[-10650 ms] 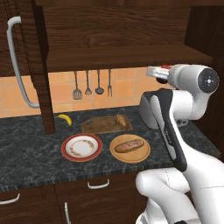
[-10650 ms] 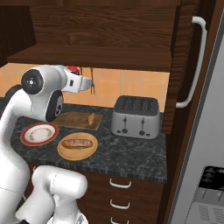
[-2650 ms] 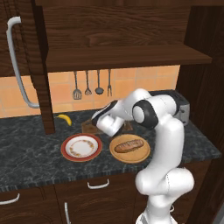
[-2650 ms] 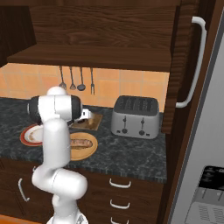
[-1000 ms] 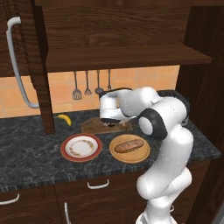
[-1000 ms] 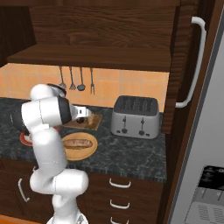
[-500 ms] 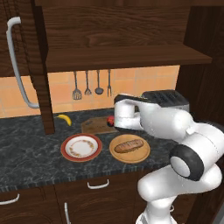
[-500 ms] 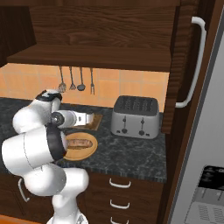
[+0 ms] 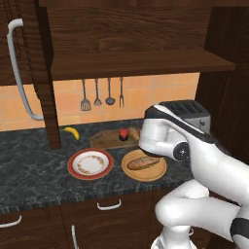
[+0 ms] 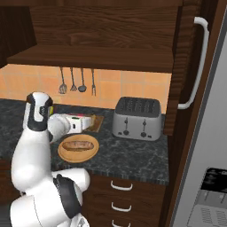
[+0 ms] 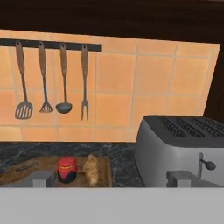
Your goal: From the different types of pastries on the counter, select a croissant and place it on the cutting board. Then retrieve a jar of jam from the cabinet and place it alongside the croissant on the cutting board.
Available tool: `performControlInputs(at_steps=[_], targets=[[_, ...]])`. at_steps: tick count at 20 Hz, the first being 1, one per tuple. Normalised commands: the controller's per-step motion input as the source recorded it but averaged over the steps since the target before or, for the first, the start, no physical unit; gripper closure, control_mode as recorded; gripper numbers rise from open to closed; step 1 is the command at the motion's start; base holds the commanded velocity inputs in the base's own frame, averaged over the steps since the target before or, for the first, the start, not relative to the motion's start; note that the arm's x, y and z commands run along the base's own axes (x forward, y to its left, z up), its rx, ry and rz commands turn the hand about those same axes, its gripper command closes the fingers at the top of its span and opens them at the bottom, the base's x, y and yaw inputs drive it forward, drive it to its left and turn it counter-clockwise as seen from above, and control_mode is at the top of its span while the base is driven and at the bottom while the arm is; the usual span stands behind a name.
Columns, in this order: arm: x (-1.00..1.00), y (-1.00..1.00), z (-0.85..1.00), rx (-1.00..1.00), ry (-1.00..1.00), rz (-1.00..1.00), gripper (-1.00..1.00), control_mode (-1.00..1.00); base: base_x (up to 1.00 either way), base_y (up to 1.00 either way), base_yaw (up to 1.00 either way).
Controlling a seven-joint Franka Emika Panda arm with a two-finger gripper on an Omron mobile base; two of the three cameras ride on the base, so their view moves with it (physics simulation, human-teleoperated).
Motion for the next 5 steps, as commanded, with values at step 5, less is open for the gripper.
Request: performControlInputs(at_steps=[5], targets=[[-0.82,-0.10,1.00,0.00,-0.16,-0.11,-1.00,-1.00,0.00,0.00,0.00]])
